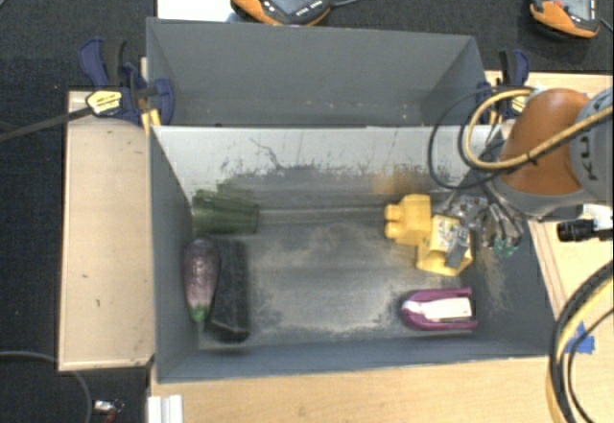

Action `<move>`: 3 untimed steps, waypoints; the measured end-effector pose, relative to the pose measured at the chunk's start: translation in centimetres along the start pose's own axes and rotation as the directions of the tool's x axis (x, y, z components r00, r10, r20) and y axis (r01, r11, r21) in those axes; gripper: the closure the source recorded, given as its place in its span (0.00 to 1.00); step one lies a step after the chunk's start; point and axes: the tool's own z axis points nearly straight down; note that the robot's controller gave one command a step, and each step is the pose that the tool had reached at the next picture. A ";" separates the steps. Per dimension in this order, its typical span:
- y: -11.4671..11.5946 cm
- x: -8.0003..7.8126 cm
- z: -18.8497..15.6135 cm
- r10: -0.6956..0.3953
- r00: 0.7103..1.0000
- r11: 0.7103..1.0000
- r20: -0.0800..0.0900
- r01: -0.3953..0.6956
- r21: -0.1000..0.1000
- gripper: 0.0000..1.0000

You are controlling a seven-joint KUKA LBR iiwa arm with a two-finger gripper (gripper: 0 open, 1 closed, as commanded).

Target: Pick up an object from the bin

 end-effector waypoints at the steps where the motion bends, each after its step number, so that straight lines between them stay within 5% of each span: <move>1: 0.0 0.0 0.0 0.000 1.000 1.000 0.000 0.000 0.000 1.00; 3: 0.0 0.2 -2.6 -0.004 1.000 1.000 -0.002 0.004 0.000 1.00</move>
Offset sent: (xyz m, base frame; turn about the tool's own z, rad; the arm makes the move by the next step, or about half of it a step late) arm 0.0001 -0.0001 0.0377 -0.0001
